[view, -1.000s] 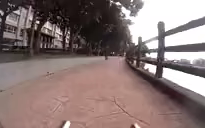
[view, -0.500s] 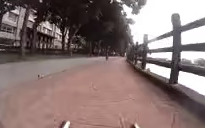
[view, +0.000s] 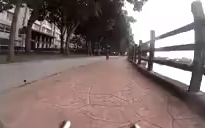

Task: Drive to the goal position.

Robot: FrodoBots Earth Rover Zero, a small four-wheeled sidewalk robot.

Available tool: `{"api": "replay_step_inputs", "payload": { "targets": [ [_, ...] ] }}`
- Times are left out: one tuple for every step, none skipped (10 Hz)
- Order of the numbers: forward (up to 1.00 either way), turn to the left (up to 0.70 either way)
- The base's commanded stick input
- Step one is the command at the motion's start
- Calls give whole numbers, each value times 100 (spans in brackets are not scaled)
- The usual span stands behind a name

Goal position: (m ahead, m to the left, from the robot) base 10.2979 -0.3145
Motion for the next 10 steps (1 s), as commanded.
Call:
{"api": "replay_step_inputs", "payload": {
  "targets": [
    [100, 0],
    [100, 0],
    [100, 0],
    [100, -16],
    [100, -35],
    [100, -37],
    [100, -36],
    [100, -36],
    [100, -36],
    [100, -25]
  ]
}}
